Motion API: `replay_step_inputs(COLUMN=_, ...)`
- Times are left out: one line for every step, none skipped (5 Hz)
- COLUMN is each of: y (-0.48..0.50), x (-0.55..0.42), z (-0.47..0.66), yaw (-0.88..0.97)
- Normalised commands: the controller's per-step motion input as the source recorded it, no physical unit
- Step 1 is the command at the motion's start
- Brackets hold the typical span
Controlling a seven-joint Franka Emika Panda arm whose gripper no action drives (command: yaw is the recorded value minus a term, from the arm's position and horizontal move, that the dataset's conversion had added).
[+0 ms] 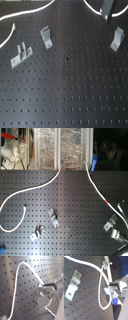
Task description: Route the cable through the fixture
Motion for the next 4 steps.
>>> replay_step_inputs(y=0.132, x=-0.119, z=0.12, yaw=-0.85)
replay_step_inputs(y=0.138, x=-0.158, z=0.12, yaw=-0.79)
replay_step_inputs(y=0.102, x=-0.151, z=0.11, yaw=-0.83)
replay_step_inputs(y=-0.042, x=-0.186, z=0.11, yaw=-0.79)
